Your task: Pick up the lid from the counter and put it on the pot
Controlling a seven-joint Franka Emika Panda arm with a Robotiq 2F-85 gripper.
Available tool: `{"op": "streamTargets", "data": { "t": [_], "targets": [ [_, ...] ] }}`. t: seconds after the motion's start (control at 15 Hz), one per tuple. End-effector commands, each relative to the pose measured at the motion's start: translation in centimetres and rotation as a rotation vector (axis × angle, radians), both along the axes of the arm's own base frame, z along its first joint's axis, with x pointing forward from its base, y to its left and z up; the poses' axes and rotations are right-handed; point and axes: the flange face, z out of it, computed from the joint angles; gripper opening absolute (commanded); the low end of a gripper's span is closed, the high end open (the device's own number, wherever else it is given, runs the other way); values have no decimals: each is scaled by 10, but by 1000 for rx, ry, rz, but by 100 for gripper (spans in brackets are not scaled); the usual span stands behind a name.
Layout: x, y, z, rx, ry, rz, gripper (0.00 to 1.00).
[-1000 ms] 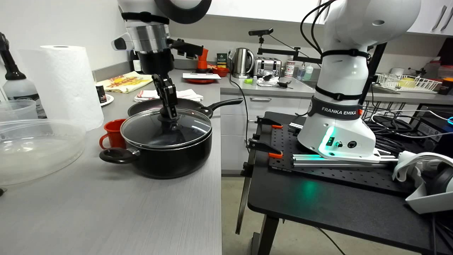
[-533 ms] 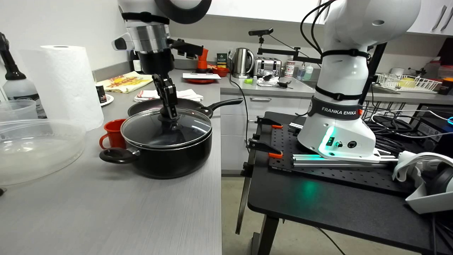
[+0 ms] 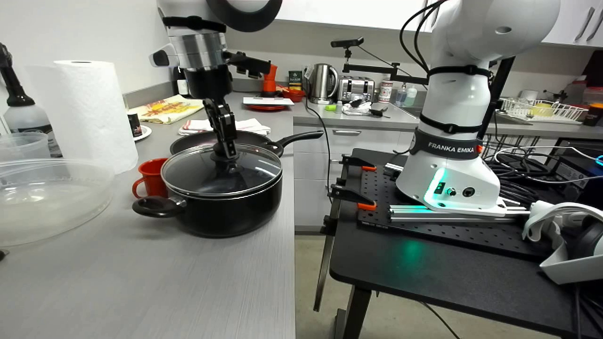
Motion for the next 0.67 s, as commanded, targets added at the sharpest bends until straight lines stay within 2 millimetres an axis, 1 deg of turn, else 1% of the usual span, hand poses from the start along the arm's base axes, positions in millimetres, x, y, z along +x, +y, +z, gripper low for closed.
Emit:
{"op": "streamTargets", "data": {
  "t": [0.0,0.53,0.6],
  "targets": [
    [-8,-3,1,15,4,-8,25],
    [-11,-2,-1,7,12,-2,25],
    [-11,-1,-2,7,15,-2,63]
  ]
}}
